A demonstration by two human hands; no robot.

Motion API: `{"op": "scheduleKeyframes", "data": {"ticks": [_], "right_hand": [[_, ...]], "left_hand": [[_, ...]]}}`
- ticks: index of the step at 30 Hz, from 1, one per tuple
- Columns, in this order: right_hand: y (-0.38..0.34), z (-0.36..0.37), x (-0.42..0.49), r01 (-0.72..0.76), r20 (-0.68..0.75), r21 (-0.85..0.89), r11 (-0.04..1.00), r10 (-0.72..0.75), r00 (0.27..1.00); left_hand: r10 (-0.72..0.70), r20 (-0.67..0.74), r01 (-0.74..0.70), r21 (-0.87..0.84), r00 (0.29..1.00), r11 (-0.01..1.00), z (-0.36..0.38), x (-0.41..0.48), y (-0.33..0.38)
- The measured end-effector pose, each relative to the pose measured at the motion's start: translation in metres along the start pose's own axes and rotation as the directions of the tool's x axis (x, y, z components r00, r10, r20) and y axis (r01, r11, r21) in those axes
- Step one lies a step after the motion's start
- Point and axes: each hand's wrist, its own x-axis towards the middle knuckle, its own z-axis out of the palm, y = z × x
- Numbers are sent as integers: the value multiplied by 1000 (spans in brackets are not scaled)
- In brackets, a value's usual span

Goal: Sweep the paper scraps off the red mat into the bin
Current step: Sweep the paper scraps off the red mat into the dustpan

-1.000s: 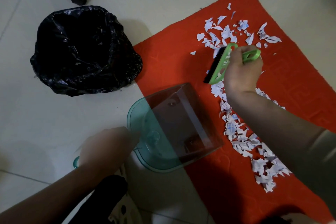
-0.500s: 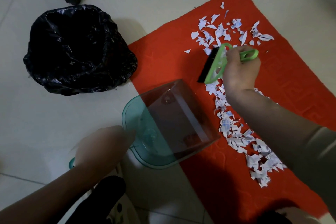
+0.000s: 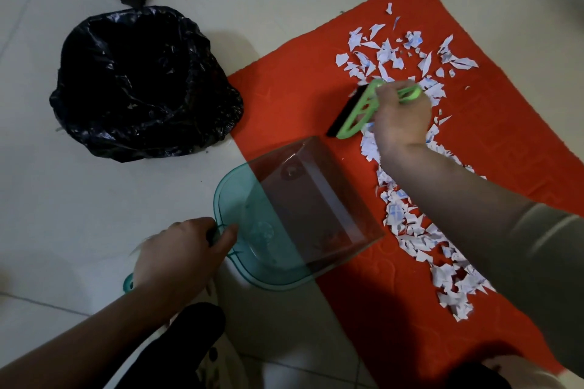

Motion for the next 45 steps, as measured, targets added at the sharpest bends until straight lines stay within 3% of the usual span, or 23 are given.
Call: {"op": "scheduleKeyframes", "data": {"ticks": [3, 9, 13, 16, 21, 25, 28, 31, 36, 39, 45], "right_hand": [[-1, -5, -5, 61, -38, 68, 996, -58, 998], [-1, 9, -11, -44, 202, 88, 995, 26, 979], [4, -4, -2, -24, 11, -29, 999, 24, 1000], [3, -19, 0, 7, -108, -18, 1000, -9, 994], [-2, -18, -14, 11, 35, 81, 997, -14, 999], [5, -18, -18, -25, 167, -13, 1000, 27, 986], [10, -29, -12, 36, 79, -121, 992, -26, 997], [6, -39, -12, 105, 29, -104, 989, -103, 994], [3, -34, -25, 73, 179, 22, 997, -75, 981], [9, -33, -28, 47, 258, -20, 999, -40, 965], [9, -49, -23, 201, 119, -142, 969, -184, 976]], "left_hand": [[-6, -3, 6, -2, 1000, 1000, -1, 2, 0], [-16, 16, 16, 7, 1000, 1000, -1, 3, 1], [-19, 14, 19, 2, 1000, 1000, 0, 2, 1], [-17, 3, 17, -10, 1000, 1000, 1, 2, 0], [-11, 4, 11, 6, 1000, 1000, -1, 1, 5], [-31, 12, 30, 13, 999, 999, -2, 1, 7], [-30, 5, 30, 13, 1000, 999, -3, -1, 7], [-35, -30, 35, -1, 999, 999, -7, -2, 8], [-57, -77, 54, -34, 995, 998, -8, -2, 11], [-67, -103, 66, -5, 992, 998, -9, -4, 9], [-89, -82, 91, 14, 993, 996, -7, -5, 3]]}}
